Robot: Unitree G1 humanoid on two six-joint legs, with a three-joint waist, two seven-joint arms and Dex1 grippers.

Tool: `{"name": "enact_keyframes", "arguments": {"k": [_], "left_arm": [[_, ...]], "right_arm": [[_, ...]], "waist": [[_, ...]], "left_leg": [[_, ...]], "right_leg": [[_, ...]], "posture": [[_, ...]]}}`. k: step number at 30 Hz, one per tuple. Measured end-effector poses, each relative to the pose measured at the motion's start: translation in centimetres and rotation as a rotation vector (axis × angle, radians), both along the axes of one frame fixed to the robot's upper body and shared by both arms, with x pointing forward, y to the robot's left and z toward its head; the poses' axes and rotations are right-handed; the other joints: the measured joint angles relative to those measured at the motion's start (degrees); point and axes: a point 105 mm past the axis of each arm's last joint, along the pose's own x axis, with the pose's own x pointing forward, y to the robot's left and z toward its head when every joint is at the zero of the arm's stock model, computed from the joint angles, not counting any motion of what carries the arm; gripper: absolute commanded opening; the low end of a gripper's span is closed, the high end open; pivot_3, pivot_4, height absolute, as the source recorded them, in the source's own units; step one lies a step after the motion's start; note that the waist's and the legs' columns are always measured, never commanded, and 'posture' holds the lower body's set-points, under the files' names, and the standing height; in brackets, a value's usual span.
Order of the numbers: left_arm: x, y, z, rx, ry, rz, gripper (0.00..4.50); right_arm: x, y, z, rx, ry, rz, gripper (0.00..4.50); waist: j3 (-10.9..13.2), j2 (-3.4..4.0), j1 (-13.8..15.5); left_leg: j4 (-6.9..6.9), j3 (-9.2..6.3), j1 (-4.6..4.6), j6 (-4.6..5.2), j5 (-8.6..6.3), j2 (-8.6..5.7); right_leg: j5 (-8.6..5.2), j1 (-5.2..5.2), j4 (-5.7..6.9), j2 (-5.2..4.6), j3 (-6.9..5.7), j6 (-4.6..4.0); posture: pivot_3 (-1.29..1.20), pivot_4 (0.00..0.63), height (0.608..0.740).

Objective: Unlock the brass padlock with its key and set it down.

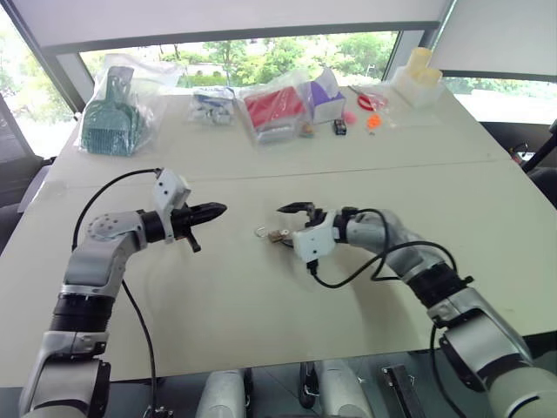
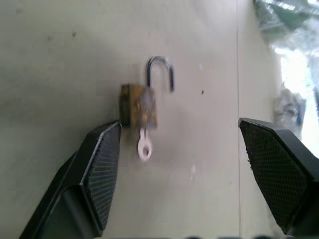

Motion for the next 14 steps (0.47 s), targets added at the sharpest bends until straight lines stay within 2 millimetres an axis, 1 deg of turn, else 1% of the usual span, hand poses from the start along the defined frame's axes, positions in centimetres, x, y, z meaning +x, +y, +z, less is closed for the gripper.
{"name": "enact_keyframes", "arguments": {"k": [3, 5, 8, 11, 14], "left_arm": [[-0.9, 0.1, 0.1, 0.014, 0.013, -0.026, 0.00], [-1.3, 0.3, 0.0, 0.029, 0.021, -0.028, 0.00], [-2.1, 0.3, -0.1, 0.041, 0.031, -0.051, 0.00], [-2.9, 0.5, 0.0, 0.054, 0.042, -0.060, 0.00], [-3.2, 0.6, 0.1, 0.051, 0.050, -0.047, 0.00]], "right_arm": [[-1.1, -2.9, 0.0, -0.002, 0.165, -0.075, 3.94], [-1.7, -4.3, -0.2, 0.039, 0.295, -0.143, 3.94], [-2.4, -4.7, 0.0, 0.129, 0.468, -0.213, 3.94], [-2.8, -5.6, 1.3, 0.227, 0.603, -0.282, 3.94], [-3.2, -6.2, 2.5, 0.302, 0.677, -0.320, 3.94]], "waist": [[0.00, 0.00, 0.28], [0.00, 0.00, 0.31], [0.01, 0.02, 0.25], [0.02, 0.04, 0.29], [0.02, 0.04, 0.66]], "left_leg": [[0.00, -0.09, 0.01, 0.01, -0.01, 0.00], [0.01, -0.14, 0.05, 0.01, -0.01, 0.00], [0.00, -0.17, 0.05, 0.01, 0.00, 0.04], [-0.01, -0.20, 0.04, 0.01, -0.01, 0.04], [-0.01, -0.19, 0.03, 0.01, -0.01, 0.04]], "right_leg": [[0.00, 0.05, -0.02, -0.02, -0.03, 0.00], [0.00, 0.06, -0.01, -0.01, -0.03, 0.00], [0.01, 0.01, 0.03, 0.04, -0.04, -0.01], [0.00, -0.02, 0.03, 0.06, -0.04, -0.02], [0.00, -0.02, 0.02, 0.05, -0.04, -0.02]], "posture": [[0.00, 0.150, 0.740], [0.00, 0.150, 0.740], [0.00, 0.150, 0.740], [0.00, 0.150, 0.740], [0.00, 0.150, 0.740]]}}
